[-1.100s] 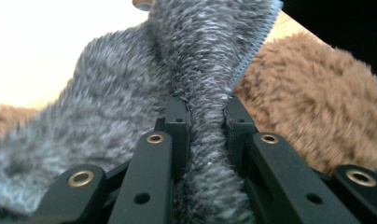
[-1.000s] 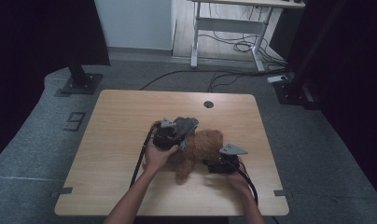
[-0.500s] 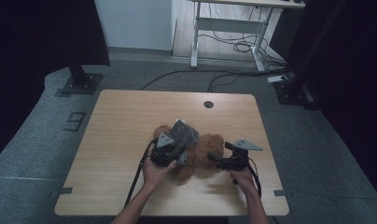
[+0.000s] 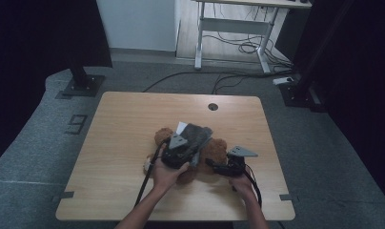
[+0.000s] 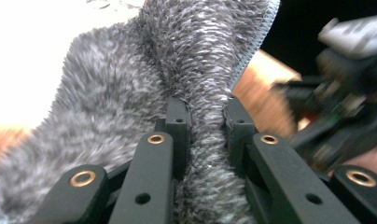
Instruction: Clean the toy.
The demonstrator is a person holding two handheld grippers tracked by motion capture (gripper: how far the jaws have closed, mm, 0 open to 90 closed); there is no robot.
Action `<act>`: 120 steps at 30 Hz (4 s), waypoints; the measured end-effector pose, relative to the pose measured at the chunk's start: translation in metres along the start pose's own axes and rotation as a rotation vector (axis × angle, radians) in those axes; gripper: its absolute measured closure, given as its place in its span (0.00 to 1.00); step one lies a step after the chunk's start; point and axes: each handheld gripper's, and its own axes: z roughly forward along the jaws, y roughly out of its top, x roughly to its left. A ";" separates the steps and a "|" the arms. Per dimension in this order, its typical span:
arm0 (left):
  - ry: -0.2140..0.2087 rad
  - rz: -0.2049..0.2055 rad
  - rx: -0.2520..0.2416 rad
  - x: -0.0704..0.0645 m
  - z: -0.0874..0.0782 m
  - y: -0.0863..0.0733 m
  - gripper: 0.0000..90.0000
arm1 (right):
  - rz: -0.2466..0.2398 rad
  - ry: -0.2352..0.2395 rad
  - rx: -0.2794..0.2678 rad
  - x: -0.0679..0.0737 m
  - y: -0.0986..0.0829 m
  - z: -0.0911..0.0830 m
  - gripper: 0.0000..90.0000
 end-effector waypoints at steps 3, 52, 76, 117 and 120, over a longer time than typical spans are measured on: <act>-0.040 0.005 0.028 -0.018 0.025 0.021 0.84 | -0.054 -0.029 -0.011 0.007 -0.002 -0.001 0.35; 0.163 -0.233 0.033 0.106 -0.060 -0.025 0.85 | -0.195 -0.071 -0.046 0.006 -0.006 -0.002 0.43; 0.062 -0.079 0.194 0.037 0.044 0.012 0.85 | -0.209 -0.112 -0.070 0.006 -0.009 0.001 0.44; 0.130 -0.116 0.154 0.060 0.020 0.001 0.84 | -0.204 -0.169 -0.093 0.006 -0.009 0.004 0.44; 0.136 -0.136 0.118 0.062 0.022 -0.009 0.84 | -0.202 -0.184 -0.101 0.005 -0.009 0.006 0.44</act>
